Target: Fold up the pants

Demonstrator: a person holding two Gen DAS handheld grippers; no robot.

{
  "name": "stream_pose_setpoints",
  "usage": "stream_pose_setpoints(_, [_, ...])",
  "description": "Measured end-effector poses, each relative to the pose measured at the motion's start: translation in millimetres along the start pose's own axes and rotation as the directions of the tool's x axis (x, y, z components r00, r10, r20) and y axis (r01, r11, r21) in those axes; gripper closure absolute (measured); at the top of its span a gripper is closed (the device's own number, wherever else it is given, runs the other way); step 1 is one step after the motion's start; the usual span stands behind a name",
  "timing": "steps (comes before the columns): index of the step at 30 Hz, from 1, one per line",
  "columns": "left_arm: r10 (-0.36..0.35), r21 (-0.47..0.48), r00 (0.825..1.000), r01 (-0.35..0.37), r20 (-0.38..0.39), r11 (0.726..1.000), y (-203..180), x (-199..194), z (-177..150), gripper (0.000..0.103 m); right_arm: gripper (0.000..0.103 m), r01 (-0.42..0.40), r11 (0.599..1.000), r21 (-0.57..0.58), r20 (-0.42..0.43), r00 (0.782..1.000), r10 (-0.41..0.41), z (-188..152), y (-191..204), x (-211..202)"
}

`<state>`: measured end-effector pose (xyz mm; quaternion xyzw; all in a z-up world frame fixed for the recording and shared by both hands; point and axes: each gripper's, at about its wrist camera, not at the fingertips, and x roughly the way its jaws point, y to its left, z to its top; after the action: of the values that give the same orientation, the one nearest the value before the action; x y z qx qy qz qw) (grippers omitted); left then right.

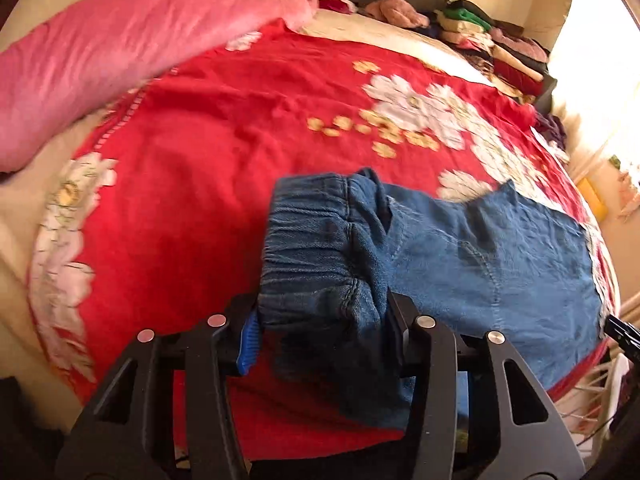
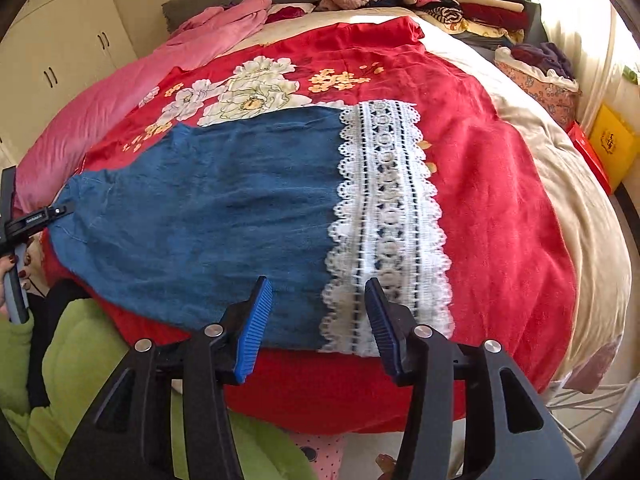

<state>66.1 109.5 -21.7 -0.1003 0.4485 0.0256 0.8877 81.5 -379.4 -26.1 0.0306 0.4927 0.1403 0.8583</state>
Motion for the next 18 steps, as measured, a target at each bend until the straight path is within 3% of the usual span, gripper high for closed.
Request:
stream_pose_setpoints(5, [0.011, -0.001, 1.0, -0.011, -0.01, 1.0, 4, 4, -6, 0.052, 0.055, 0.014, 1.0, -0.009, -0.046, 0.999, -0.014, -8, -2, 13])
stream_pose_setpoints(10, [0.038, 0.034, 0.99, -0.043, 0.138, 0.999, -12, -47, 1, 0.043, 0.055, -0.04, 0.999, -0.017, 0.034, 0.999, 0.041, 0, 3, -11])
stream_pose_setpoints(12, [-0.036, 0.095, 0.986, 0.021, 0.164, 0.995, -36, -62, 0, 0.04, 0.053, -0.06, 0.998, -0.032, 0.043, 0.997, 0.061, 1, 8, -12])
stream_pose_setpoints(16, [-0.134, 0.221, 0.986, 0.109, 0.101, 0.969, -84, -47, -6, 0.033, 0.053, -0.058, 0.998, -0.034, -0.028, 0.998, 0.057, -2, 11, 14])
stream_pose_setpoints(18, [-0.146, 0.256, 0.989, 0.137, 0.017, 0.957, -98, -19, -12, 0.03, 0.053, -0.062, 0.998, -0.022, -0.046, 0.997, 0.061, -6, 6, 23])
